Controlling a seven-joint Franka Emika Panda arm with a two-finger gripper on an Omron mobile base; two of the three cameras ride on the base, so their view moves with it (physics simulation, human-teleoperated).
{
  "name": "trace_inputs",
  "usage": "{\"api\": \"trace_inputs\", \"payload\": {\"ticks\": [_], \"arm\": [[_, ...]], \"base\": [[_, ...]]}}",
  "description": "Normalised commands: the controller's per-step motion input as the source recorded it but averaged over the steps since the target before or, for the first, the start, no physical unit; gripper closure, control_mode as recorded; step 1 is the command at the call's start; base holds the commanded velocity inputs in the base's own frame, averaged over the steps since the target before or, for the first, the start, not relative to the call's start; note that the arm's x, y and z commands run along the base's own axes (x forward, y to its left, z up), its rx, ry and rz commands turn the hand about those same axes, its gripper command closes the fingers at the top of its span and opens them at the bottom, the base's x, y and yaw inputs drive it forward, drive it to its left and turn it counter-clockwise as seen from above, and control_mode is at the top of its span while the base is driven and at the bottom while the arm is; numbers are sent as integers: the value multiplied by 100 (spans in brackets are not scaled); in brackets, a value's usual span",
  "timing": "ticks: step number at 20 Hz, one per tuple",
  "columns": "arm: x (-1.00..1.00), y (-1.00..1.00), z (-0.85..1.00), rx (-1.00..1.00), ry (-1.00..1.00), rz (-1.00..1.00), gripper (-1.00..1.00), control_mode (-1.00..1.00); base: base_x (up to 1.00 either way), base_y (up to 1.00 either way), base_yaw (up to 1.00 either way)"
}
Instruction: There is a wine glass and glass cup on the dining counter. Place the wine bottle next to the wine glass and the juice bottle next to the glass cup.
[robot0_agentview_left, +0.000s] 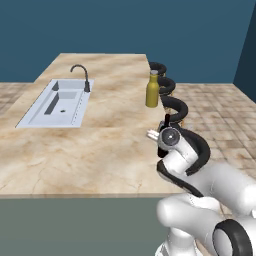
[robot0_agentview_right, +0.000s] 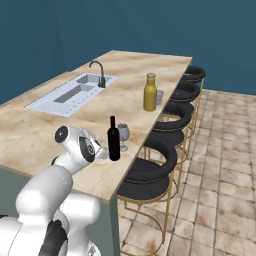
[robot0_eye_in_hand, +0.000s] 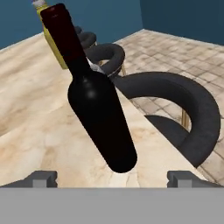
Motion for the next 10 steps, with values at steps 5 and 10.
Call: {"api": "trace_inputs", "payload": {"ticks": [5,10], "arm": [[-41,8,47,0,31,2,-100,-100],[-44,17,42,0,41,1,-100,-100]], "base": [[0,0,0],[0,0,0]]}}
